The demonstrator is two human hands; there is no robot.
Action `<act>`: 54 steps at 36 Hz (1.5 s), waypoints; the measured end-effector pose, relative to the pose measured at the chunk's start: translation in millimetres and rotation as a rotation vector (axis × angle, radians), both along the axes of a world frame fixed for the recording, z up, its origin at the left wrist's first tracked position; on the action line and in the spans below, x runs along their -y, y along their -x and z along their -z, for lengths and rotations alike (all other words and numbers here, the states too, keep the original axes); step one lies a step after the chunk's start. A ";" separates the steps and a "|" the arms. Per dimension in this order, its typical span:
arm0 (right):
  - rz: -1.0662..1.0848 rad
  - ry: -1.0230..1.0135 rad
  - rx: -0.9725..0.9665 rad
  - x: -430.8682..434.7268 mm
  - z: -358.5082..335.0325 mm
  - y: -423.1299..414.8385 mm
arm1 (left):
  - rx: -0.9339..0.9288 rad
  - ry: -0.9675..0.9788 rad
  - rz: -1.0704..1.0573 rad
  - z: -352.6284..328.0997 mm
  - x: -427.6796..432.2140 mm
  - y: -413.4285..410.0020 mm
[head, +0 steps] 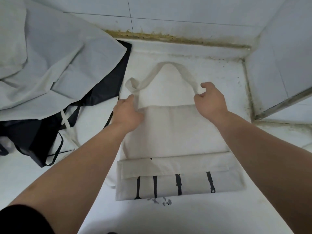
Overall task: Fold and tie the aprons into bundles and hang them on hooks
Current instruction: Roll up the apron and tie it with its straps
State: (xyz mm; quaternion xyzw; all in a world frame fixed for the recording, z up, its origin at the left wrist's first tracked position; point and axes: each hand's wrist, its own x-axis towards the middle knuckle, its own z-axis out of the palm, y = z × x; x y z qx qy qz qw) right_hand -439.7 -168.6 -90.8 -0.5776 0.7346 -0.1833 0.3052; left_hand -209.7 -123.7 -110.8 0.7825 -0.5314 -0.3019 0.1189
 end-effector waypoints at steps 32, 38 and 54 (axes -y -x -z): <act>-0.809 -0.226 -0.520 -179.6 13.5 44.4 | 0.315 -0.051 0.696 -4.1 -175.0 67.6; -0.874 -0.118 -0.529 -184.6 5.7 39.8 | 0.315 -0.023 0.711 -10.4 -169.1 63.6; -0.791 -0.470 -0.312 -137.5 -38.8 22.5 | 0.144 -0.397 0.647 -56.6 -105.6 34.3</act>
